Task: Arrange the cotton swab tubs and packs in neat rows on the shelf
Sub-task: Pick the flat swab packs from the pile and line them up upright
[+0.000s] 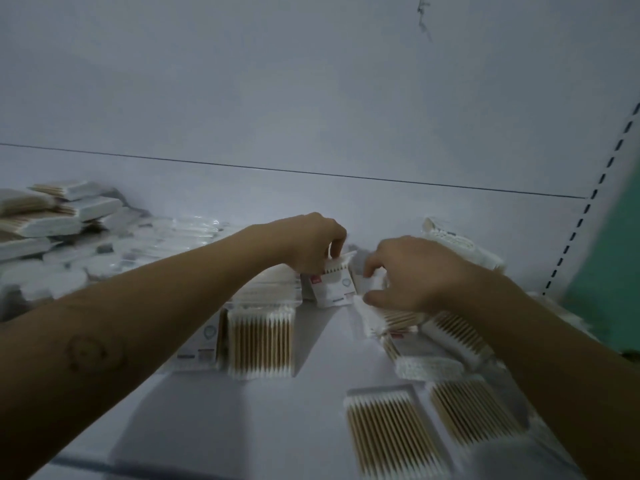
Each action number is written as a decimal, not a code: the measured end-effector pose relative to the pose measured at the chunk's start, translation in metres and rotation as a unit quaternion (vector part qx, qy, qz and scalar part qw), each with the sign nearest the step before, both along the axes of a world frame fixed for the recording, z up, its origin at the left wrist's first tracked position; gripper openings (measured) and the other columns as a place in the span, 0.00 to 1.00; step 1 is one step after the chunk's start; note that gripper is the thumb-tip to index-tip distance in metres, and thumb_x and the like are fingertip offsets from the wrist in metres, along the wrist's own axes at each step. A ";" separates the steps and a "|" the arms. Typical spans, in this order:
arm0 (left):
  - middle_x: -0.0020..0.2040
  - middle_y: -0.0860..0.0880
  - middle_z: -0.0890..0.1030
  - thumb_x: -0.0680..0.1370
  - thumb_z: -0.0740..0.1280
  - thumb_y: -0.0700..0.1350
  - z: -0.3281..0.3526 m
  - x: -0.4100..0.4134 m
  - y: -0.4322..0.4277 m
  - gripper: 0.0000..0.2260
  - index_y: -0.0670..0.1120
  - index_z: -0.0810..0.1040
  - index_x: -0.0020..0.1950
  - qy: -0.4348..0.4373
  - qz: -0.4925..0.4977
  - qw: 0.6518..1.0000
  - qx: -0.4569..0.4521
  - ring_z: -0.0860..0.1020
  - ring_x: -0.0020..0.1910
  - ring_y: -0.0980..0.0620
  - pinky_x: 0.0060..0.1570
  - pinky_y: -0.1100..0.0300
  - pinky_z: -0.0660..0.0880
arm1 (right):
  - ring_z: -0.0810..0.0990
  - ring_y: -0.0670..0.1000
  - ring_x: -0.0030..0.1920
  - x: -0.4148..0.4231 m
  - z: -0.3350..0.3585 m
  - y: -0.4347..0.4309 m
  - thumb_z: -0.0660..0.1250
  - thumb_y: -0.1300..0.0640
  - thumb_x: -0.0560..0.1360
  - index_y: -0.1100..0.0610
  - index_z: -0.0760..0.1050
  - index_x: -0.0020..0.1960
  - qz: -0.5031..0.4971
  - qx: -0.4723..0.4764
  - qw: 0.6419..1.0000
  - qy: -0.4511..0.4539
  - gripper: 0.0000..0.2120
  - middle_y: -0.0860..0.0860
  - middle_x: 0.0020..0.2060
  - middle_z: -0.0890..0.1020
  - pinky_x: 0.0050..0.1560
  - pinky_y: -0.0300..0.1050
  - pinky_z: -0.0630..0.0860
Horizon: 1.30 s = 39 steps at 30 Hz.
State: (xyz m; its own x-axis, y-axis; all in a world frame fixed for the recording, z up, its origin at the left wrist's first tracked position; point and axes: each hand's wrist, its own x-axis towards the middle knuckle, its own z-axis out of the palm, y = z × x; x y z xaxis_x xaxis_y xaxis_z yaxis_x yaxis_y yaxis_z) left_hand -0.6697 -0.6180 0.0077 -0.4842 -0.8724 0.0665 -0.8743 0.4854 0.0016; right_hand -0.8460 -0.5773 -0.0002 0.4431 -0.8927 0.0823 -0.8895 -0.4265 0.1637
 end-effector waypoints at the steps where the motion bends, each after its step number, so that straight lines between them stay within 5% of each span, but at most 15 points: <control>1: 0.55 0.49 0.78 0.74 0.71 0.39 0.002 0.000 0.000 0.11 0.46 0.75 0.55 -0.005 0.000 1.000 -0.002 0.74 0.50 0.50 0.47 0.58 0.72 | 0.75 0.51 0.57 0.006 0.000 -0.003 0.67 0.39 0.73 0.45 0.75 0.61 0.001 -0.015 1.000 -0.025 0.18 0.46 0.56 0.77 0.52 0.45 0.70; 10: 0.58 0.48 0.78 0.76 0.69 0.40 -0.005 0.007 -0.007 0.13 0.46 0.75 0.60 -0.028 0.034 0.999 -0.013 0.75 0.54 0.48 0.55 0.53 0.75 | 0.76 0.52 0.44 0.032 -0.023 -0.031 0.71 0.46 0.72 0.49 0.69 0.52 -0.021 -0.048 0.987 -0.151 0.15 0.48 0.46 0.78 0.42 0.45 0.69; 15: 0.59 0.51 0.76 0.76 0.69 0.47 -0.008 0.006 -0.009 0.17 0.50 0.74 0.64 -0.085 0.043 0.995 -0.034 0.72 0.61 0.49 0.60 0.51 0.64 | 0.78 0.53 0.44 0.038 -0.028 -0.034 0.68 0.45 0.74 0.49 0.74 0.42 -0.028 -0.048 0.990 -0.128 0.09 0.49 0.43 0.80 0.43 0.44 0.71; 21: 0.52 0.52 0.78 0.76 0.67 0.45 -0.010 -0.001 -0.008 0.12 0.51 0.75 0.59 -0.137 0.023 0.985 -0.101 0.75 0.56 0.49 0.57 0.52 0.62 | 0.78 0.52 0.47 0.022 -0.013 -0.024 0.71 0.47 0.72 0.50 0.79 0.46 -0.021 0.009 0.995 -0.101 0.07 0.49 0.46 0.81 0.46 0.45 0.74; 28: 0.48 0.50 0.80 0.76 0.64 0.43 -0.014 -0.010 0.004 0.11 0.48 0.74 0.58 -0.204 0.042 0.963 -0.169 0.77 0.49 0.48 0.54 0.51 0.61 | 0.76 0.50 0.56 -0.001 0.001 -0.004 0.74 0.42 0.69 0.46 0.78 0.61 -0.004 0.064 0.998 -0.018 0.21 0.48 0.55 0.79 0.56 0.44 0.72; 35: 0.58 0.50 0.78 0.77 0.66 0.52 -0.016 -0.020 0.024 0.18 0.51 0.72 0.66 -0.119 0.059 0.975 -0.177 0.73 0.59 0.47 0.59 0.49 0.61 | 0.74 0.52 0.57 -0.006 -0.009 0.007 0.67 0.28 0.66 0.48 0.77 0.61 -0.023 0.031 0.997 0.061 0.32 0.49 0.53 0.81 0.58 0.50 0.60; 39: 0.58 0.52 0.77 0.76 0.65 0.52 -0.030 -0.025 0.044 0.18 0.54 0.72 0.65 -0.070 0.032 0.981 -0.178 0.72 0.60 0.48 0.57 0.50 0.60 | 0.75 0.50 0.51 -0.001 -0.021 0.005 0.72 0.36 0.67 0.48 0.77 0.59 -0.004 -0.003 0.998 0.067 0.26 0.49 0.51 0.81 0.56 0.51 0.64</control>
State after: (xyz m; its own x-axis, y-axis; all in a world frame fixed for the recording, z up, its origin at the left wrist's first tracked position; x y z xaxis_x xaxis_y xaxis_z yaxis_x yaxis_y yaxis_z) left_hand -0.6952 -0.5738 -0.0222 -0.4556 -0.8348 0.3091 -0.8824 0.3776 -0.2807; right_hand -0.8471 -0.5723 -0.0215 0.4441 -0.8956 0.0276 -0.8626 -0.4190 0.2833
